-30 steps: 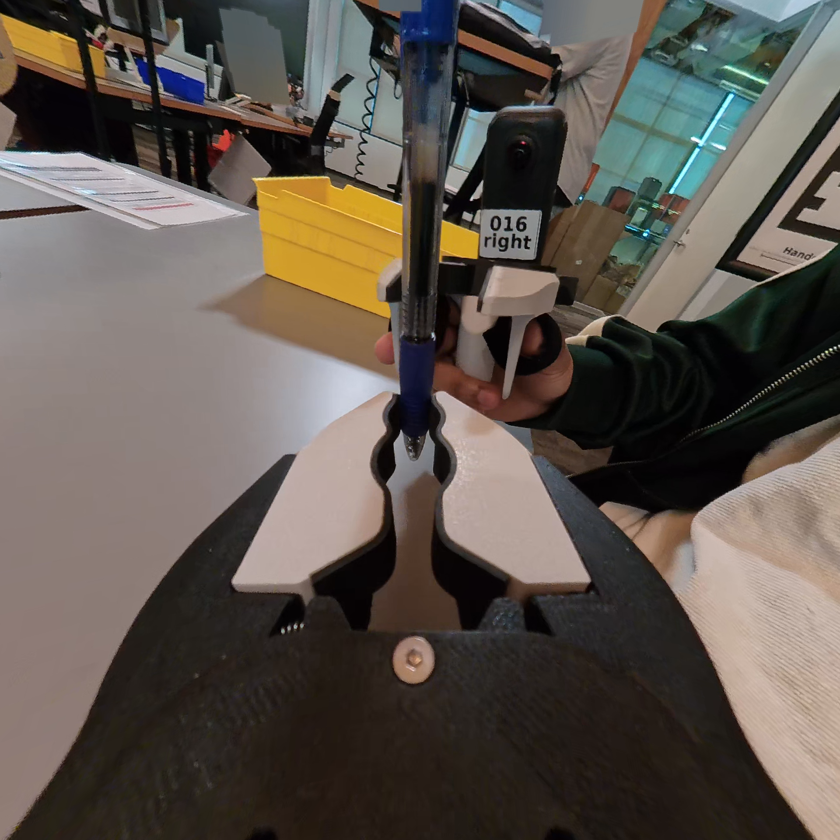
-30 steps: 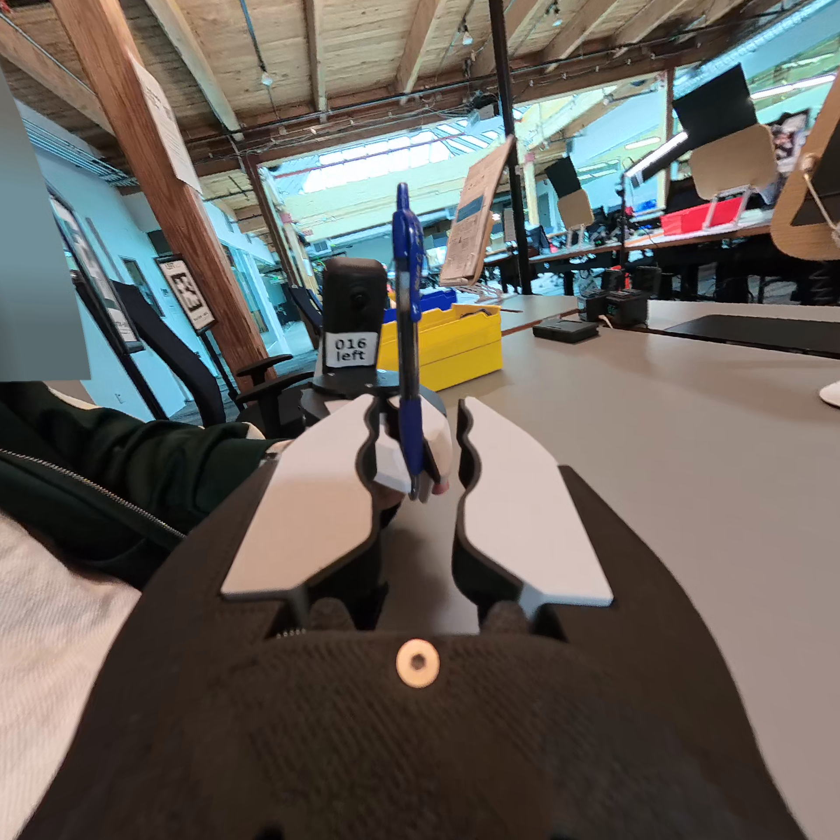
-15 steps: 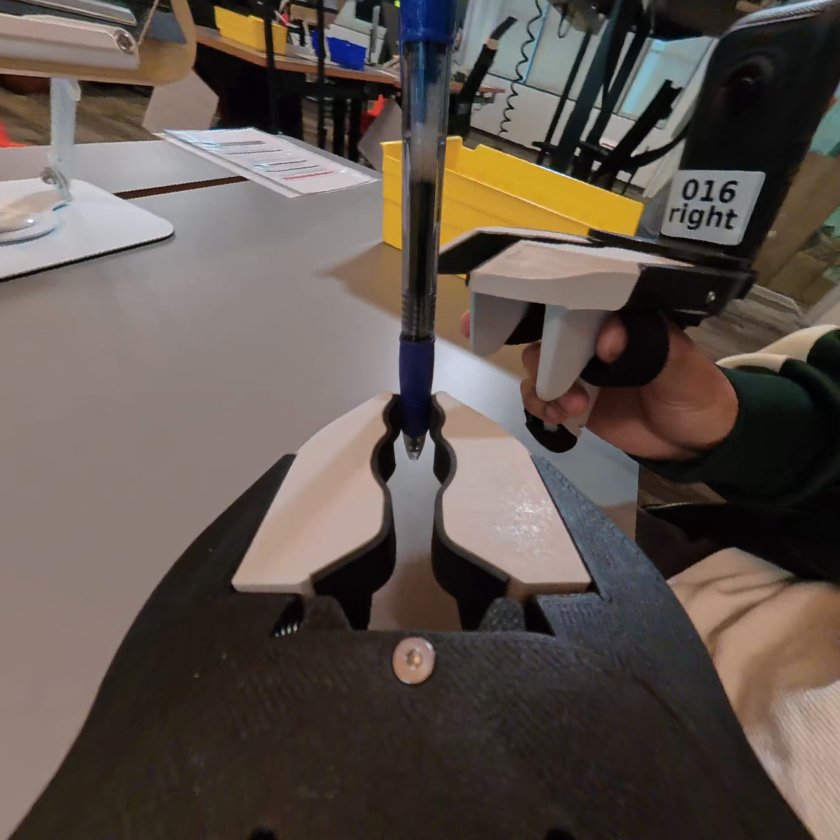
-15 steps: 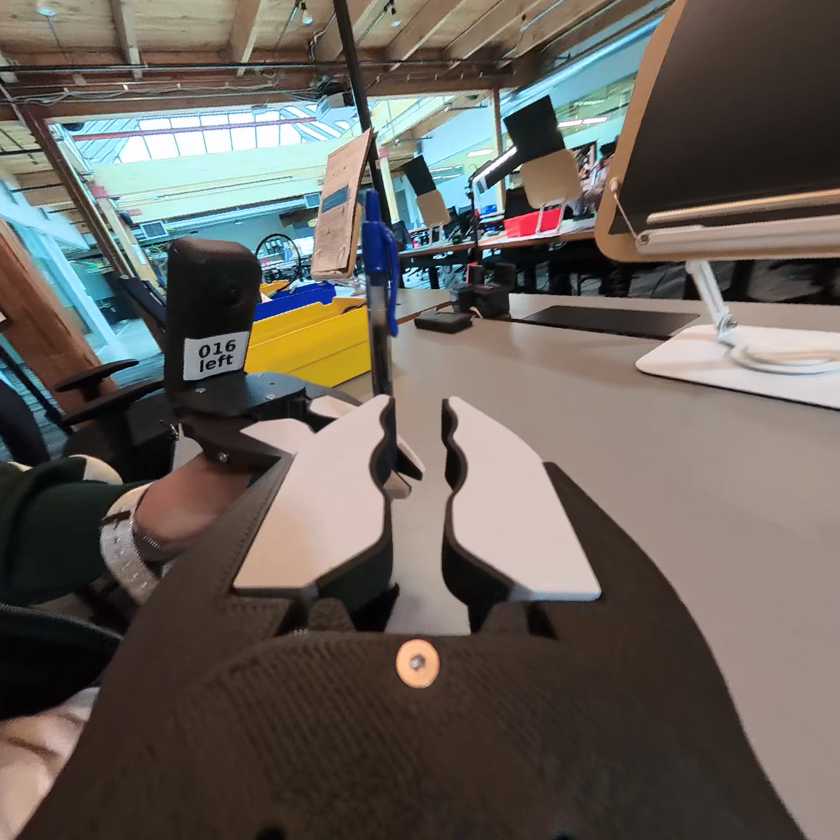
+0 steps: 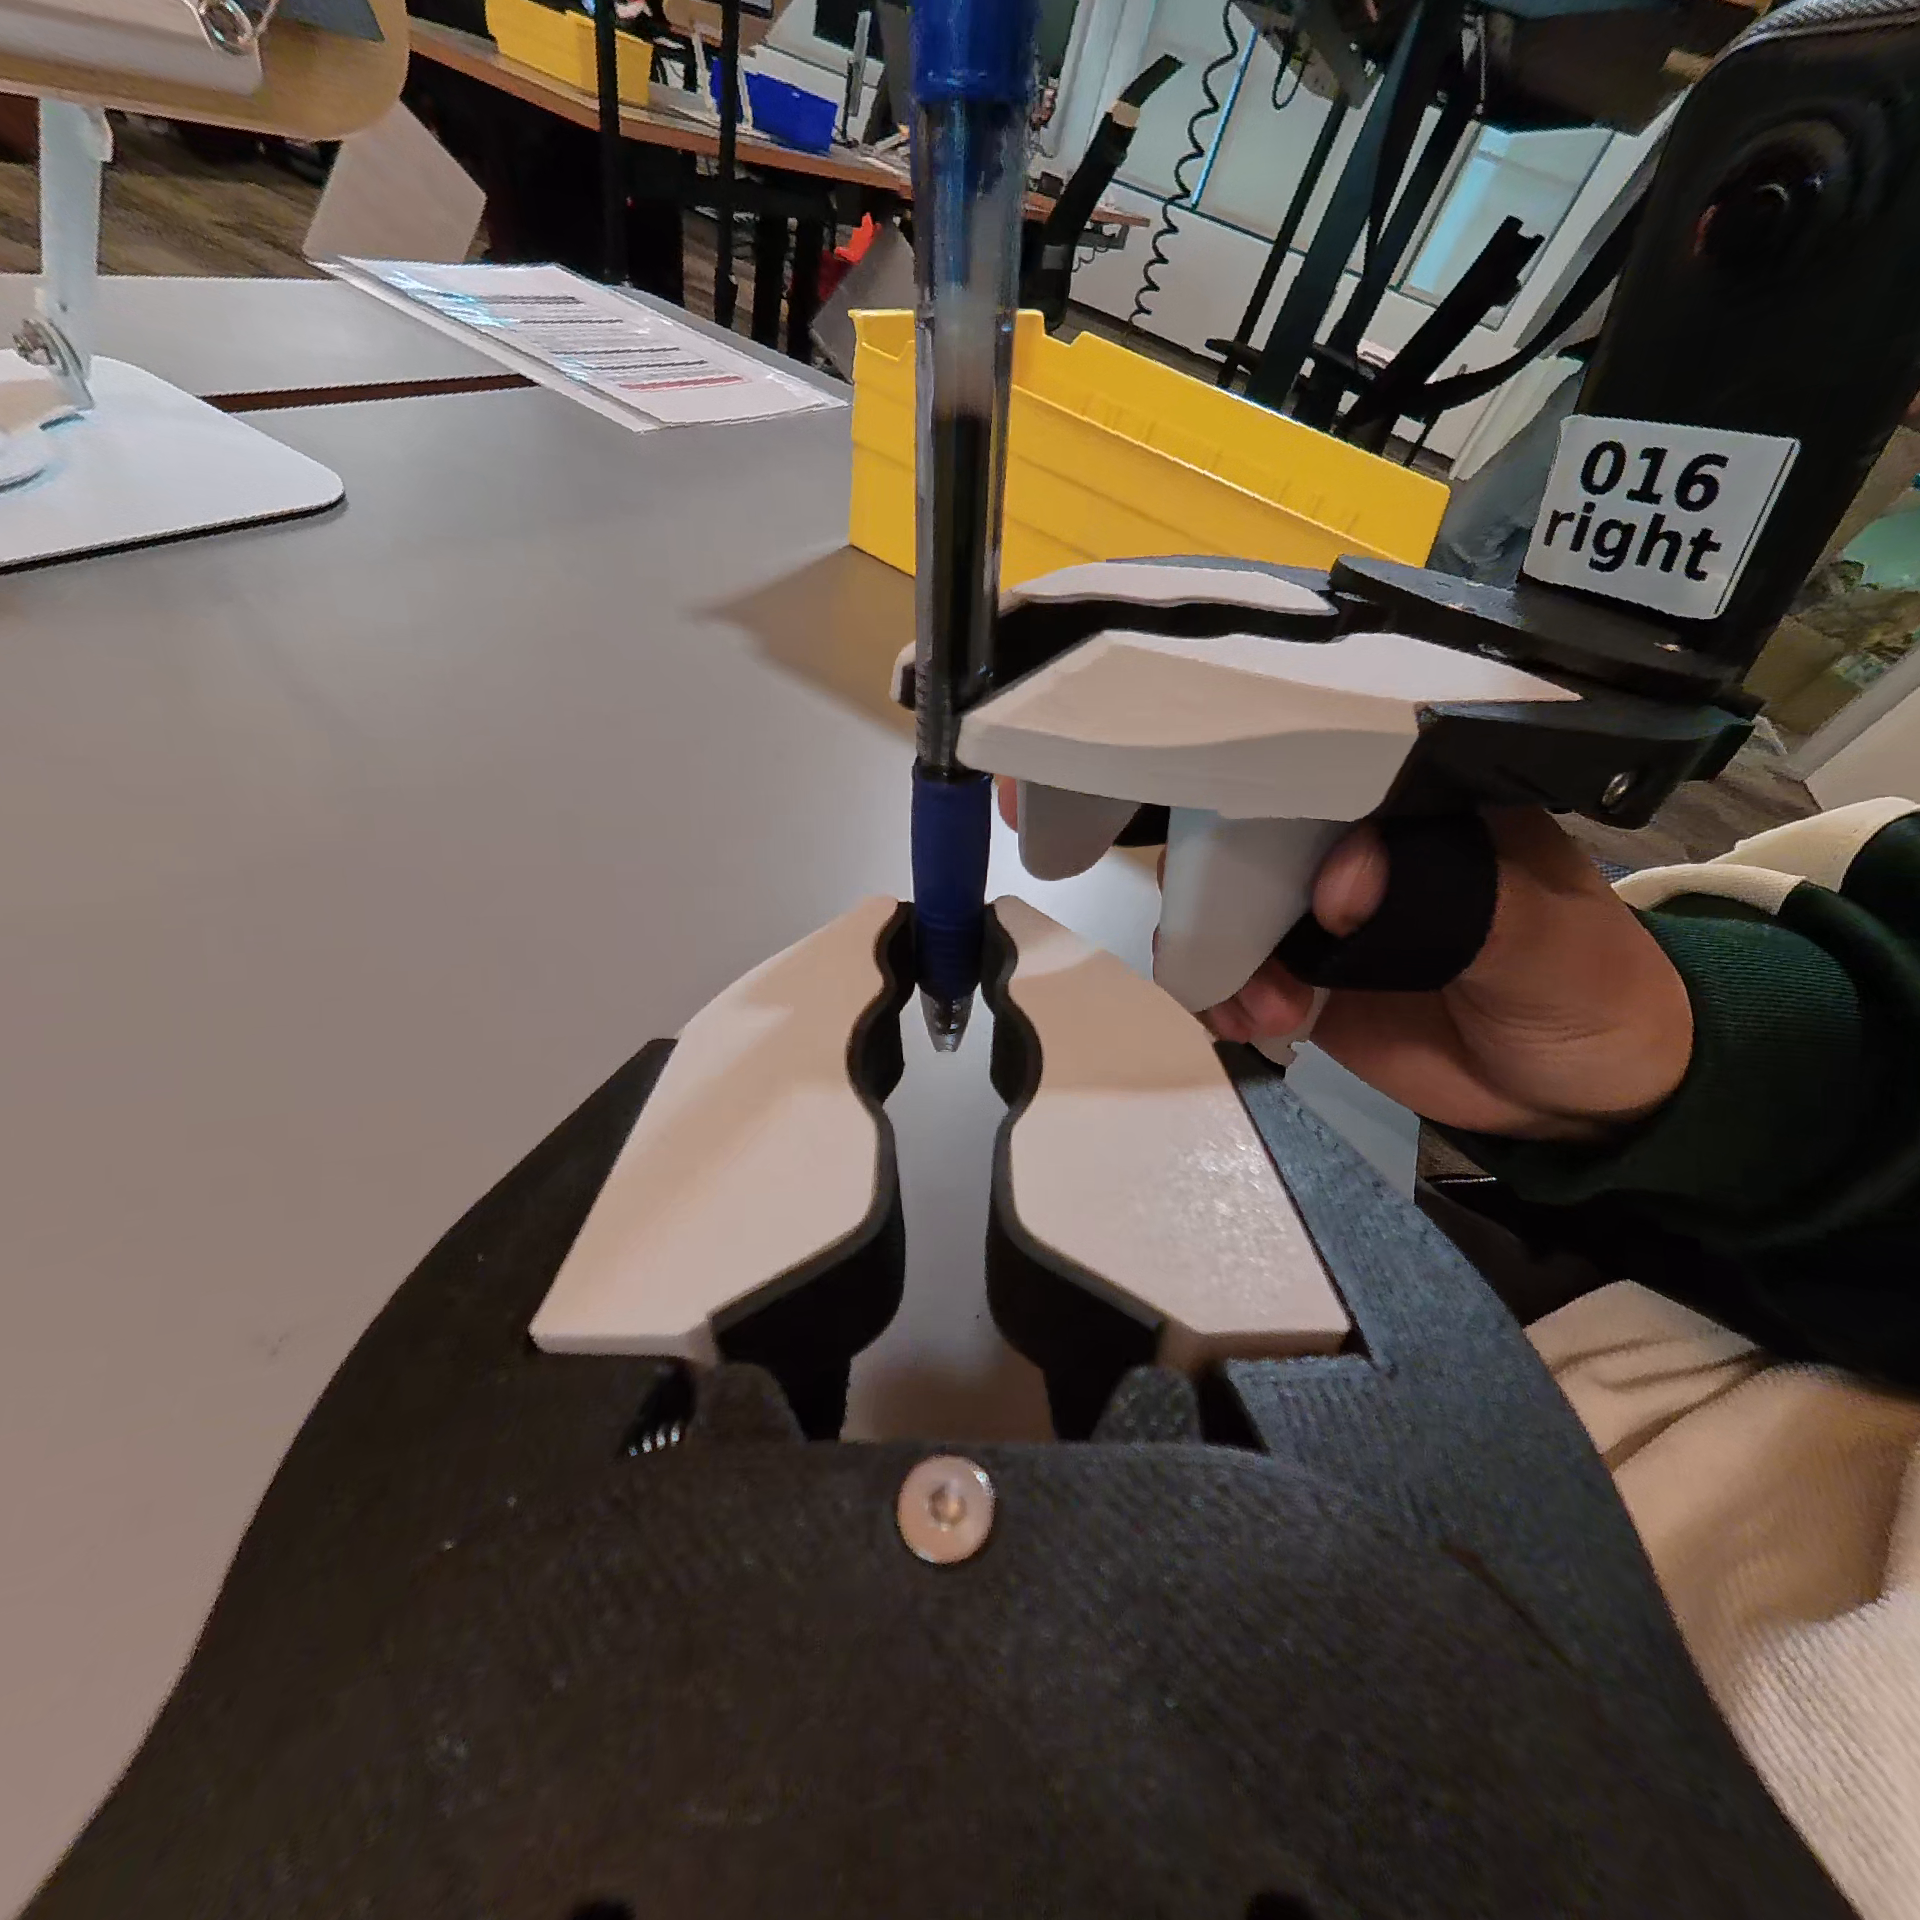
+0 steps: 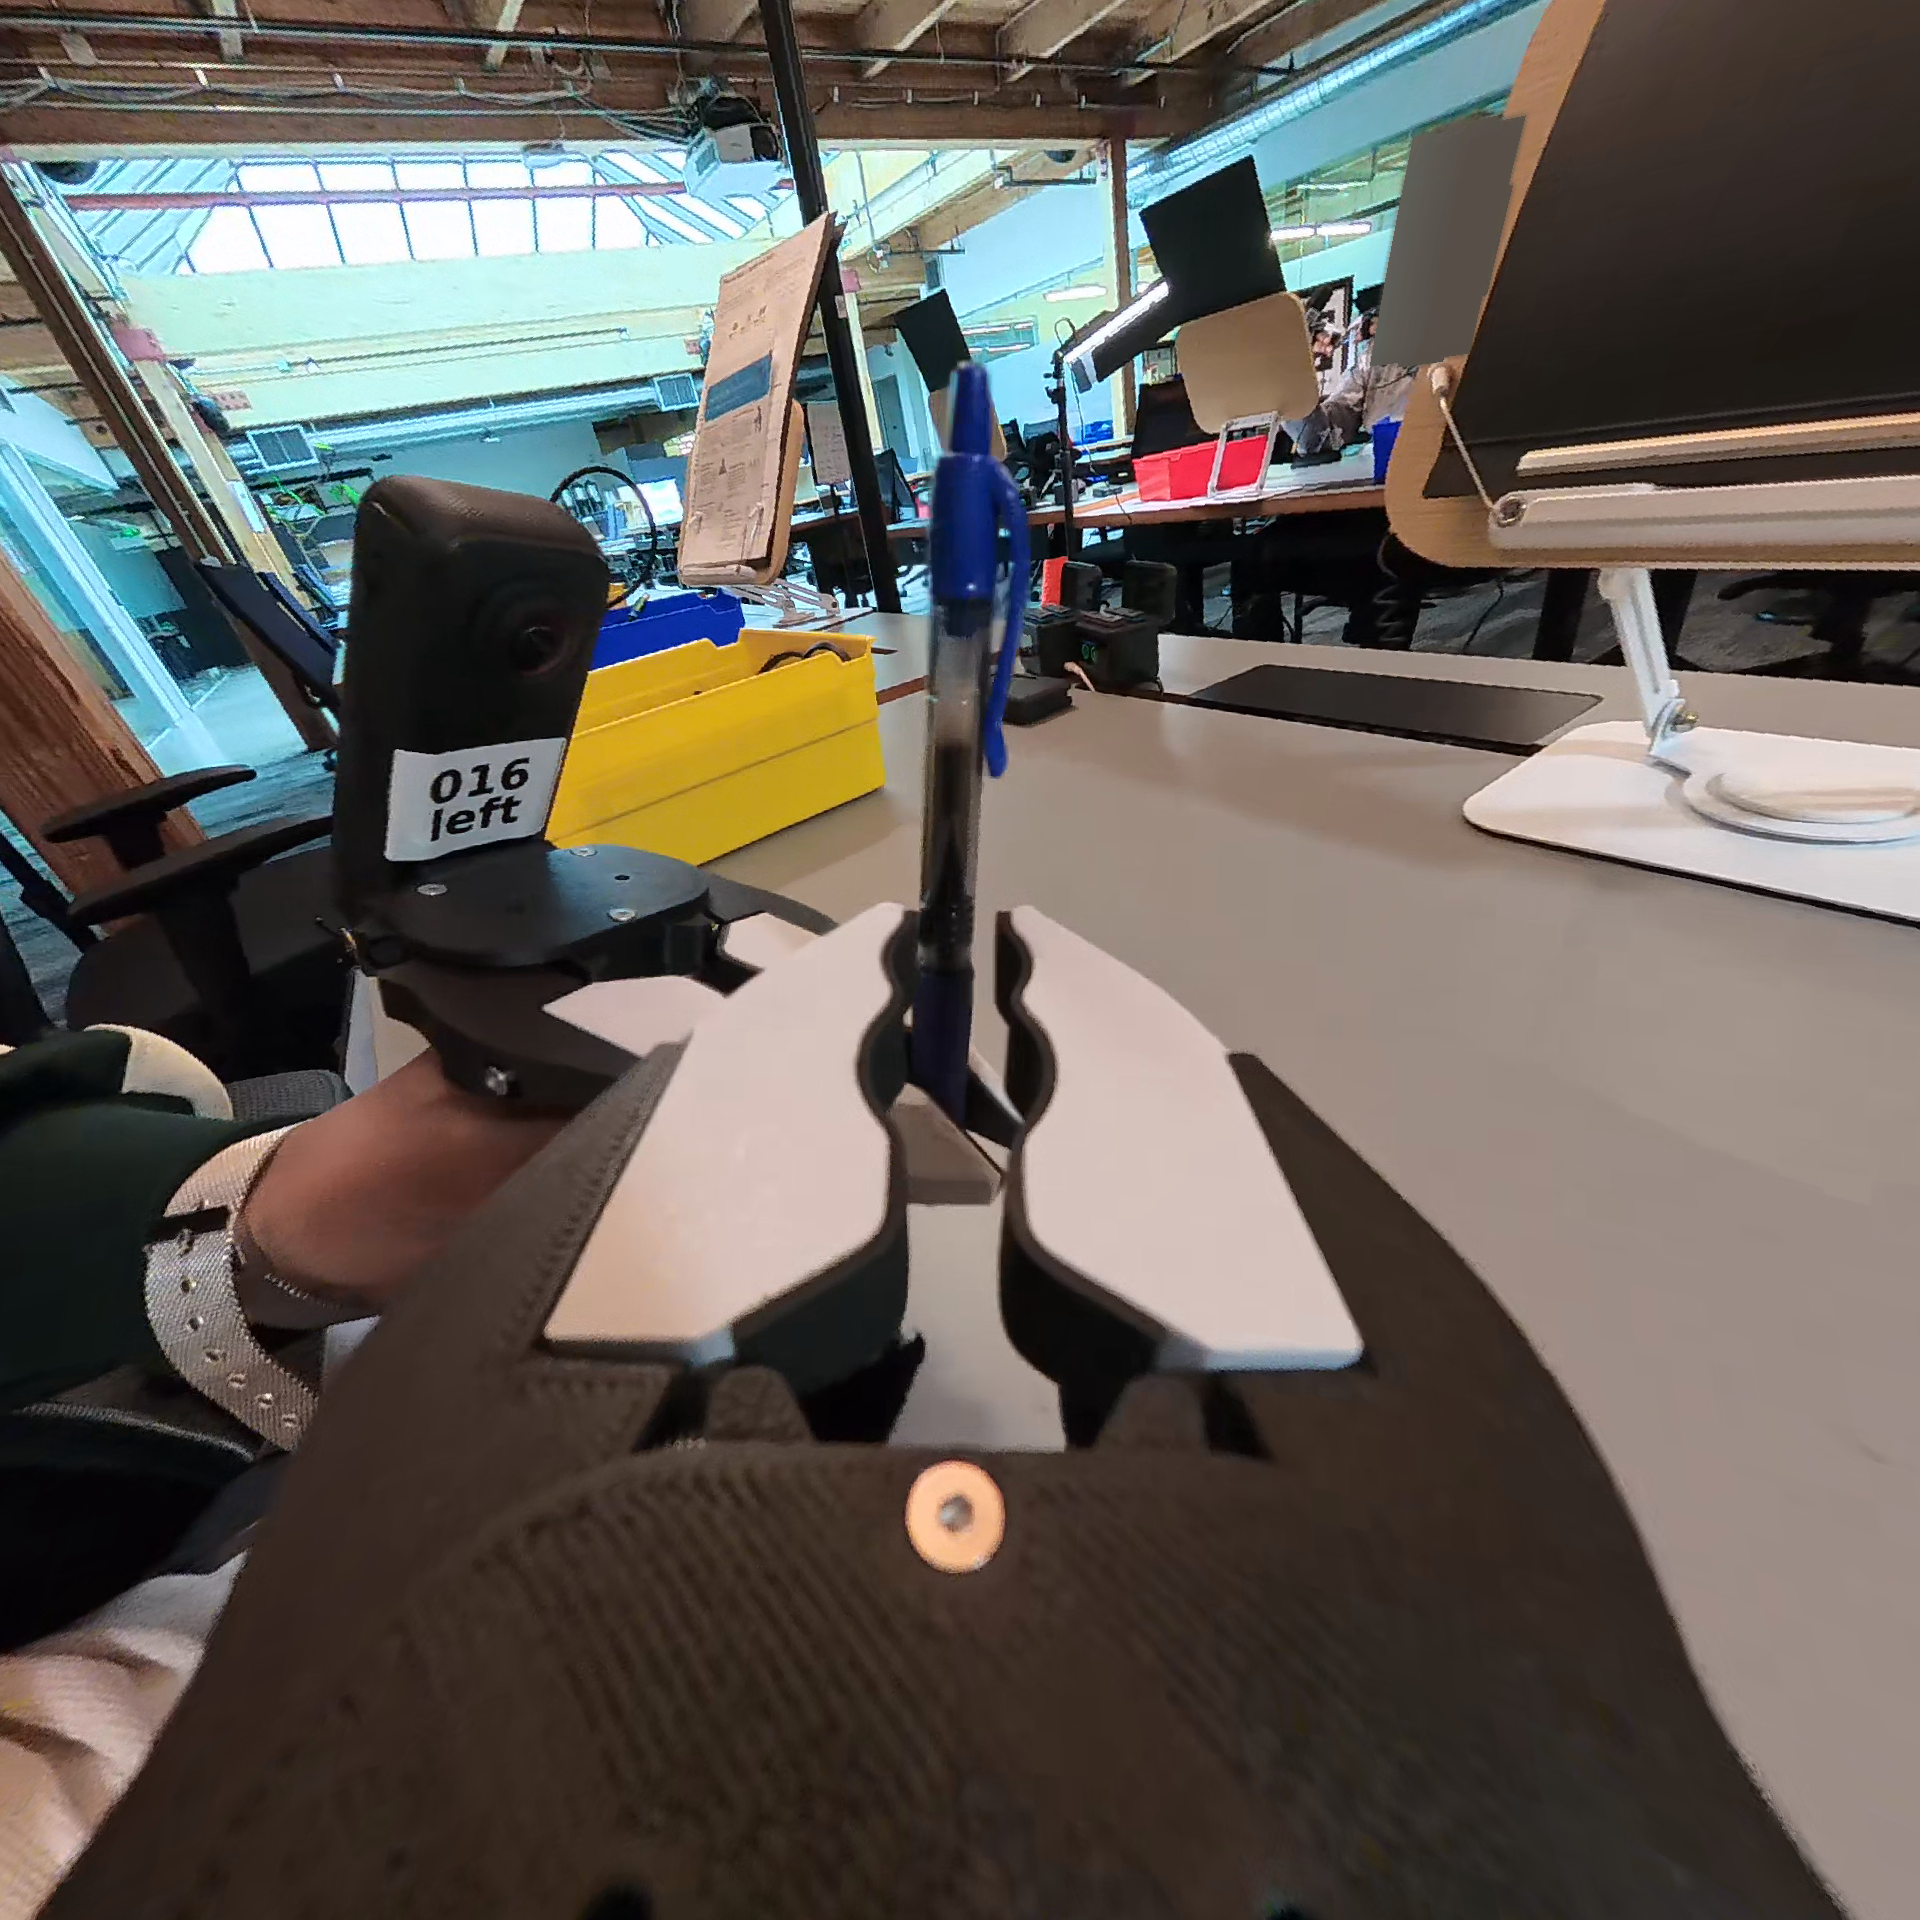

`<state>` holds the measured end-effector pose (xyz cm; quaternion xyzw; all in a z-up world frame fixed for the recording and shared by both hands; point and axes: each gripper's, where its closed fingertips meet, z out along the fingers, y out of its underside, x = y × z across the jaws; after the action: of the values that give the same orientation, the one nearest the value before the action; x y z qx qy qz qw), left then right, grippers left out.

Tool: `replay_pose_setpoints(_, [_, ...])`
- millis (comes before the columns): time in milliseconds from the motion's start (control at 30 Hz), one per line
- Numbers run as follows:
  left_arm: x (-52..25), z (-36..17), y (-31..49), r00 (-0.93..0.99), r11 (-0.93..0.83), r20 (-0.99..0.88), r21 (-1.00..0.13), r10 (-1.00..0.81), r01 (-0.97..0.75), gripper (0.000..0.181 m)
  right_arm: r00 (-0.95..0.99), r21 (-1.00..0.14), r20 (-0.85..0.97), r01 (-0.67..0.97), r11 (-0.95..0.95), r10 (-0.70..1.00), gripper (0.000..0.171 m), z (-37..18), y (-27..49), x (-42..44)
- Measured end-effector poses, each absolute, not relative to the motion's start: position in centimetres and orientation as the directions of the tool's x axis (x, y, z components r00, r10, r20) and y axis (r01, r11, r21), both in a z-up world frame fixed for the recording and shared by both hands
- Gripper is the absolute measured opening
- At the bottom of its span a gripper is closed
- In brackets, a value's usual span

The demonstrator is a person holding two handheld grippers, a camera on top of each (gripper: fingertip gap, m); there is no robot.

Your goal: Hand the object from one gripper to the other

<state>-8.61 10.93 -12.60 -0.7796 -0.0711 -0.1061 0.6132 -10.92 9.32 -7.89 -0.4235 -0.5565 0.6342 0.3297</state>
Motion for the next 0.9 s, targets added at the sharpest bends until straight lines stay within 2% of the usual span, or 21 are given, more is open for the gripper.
replay_pose_setpoints(267, [-8.5,-12.4,11.0,0.967,-0.22,0.252,-0.946,-0.039,0.238,0.014,-0.454,-0.985,-0.164,0.038,-0.166,0.876,0.01,-7.6,9.2,-10.7])
replay_pose_setpoints(433, [-8.2,-12.9,11.0,0.952,-0.243,0.297,-0.932,-0.078,0.27,0.054,-0.522,-0.979,-0.18,0.011,-0.205,0.834,0.01,-6.8,9.5,-10.3])
replay_pose_setpoints(633, [-7.8,-11.2,10.6,0.921,-0.16,0.331,-0.94,-0.207,0.302,0.08,-0.719,-0.981,-0.152,0.026,-0.192,0.678,0.01,-6.3,8.6,-8.8])
replay_pose_setpoints(733, [-7.1,-9.1,9.6,0.866,-0.091,0.364,-0.93,-0.342,0.355,0.074,-0.787,-0.99,-0.114,0.036,-0.139,0.607,0.01,-6.7,8.2,-7.9])
replay_pose_setpoints(833, [-6.4,-6.6,8.2,0.806,-0.033,0.369,-0.916,-0.463,0.4,0.057,-0.847,-0.967,-0.206,0.1,-0.233,0.49,0.01,-6.2,7.4,-7.0])
replay_pose_setpoints(900, [-6.2,-5.5,7.5,0.784,-0.007,0.36,-0.91,-0.506,0.414,0.053,-0.877,-0.947,-0.259,0.147,-0.287,0.405,0.01,-5.9,6.7,-6.4])
